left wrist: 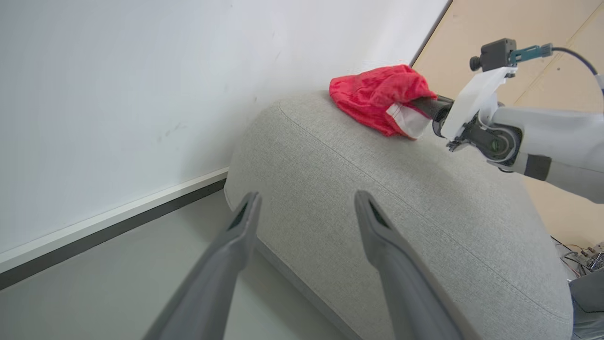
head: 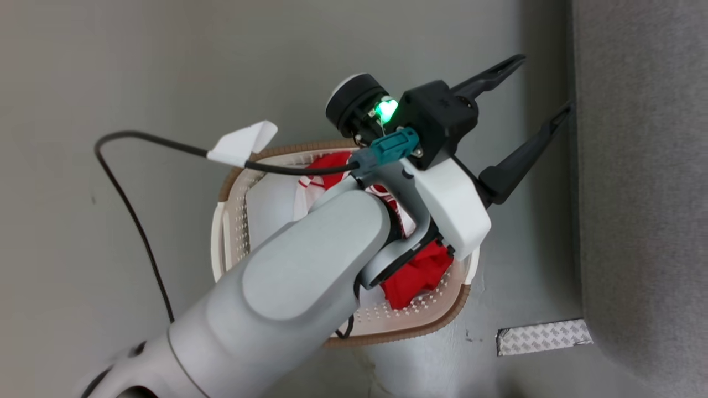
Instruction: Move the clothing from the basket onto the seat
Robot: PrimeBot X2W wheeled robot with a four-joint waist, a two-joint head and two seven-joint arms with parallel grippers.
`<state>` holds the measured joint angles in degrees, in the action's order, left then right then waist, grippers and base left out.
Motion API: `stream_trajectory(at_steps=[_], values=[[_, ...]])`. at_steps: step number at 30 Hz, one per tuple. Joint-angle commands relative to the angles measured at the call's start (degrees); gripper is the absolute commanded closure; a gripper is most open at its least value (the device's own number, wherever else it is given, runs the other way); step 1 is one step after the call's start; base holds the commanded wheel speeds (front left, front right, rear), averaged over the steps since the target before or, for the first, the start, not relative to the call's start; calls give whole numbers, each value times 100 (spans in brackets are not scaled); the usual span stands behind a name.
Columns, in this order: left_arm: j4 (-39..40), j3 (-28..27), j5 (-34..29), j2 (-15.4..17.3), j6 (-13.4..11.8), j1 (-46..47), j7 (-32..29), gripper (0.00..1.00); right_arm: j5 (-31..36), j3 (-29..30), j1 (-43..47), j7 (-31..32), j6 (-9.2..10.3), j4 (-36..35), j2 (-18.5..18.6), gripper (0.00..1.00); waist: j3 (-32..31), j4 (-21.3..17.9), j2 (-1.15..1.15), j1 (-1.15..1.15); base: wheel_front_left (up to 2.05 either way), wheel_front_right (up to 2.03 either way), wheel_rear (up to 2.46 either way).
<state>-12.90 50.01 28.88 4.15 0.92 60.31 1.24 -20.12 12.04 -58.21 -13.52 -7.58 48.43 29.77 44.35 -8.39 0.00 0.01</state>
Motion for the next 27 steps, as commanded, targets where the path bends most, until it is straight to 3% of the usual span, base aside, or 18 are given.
stream_trajectory(at_steps=[1,7,15,27], values=[[-53,1,60,-2,10,-112,85,0,88,-9,168,-80,16,70,-66,0,-158,-24,0,-1,0,0,0],[-253,18,212,109,29,-497,300,0,358,-199,1135,-179,16,-219,-315,0,-764,-71,0,-1,0,0,0],[-555,-82,570,265,-112,-1446,756,0,733,-47,2837,-169,16,-1875,-786,0,-2038,101,0,-1,0,0,0],[-1006,-361,880,617,-586,-3310,1335,0,750,-191,5152,-161,16,-3683,-1527,0,-3745,948,0,-1,0,0,0]])
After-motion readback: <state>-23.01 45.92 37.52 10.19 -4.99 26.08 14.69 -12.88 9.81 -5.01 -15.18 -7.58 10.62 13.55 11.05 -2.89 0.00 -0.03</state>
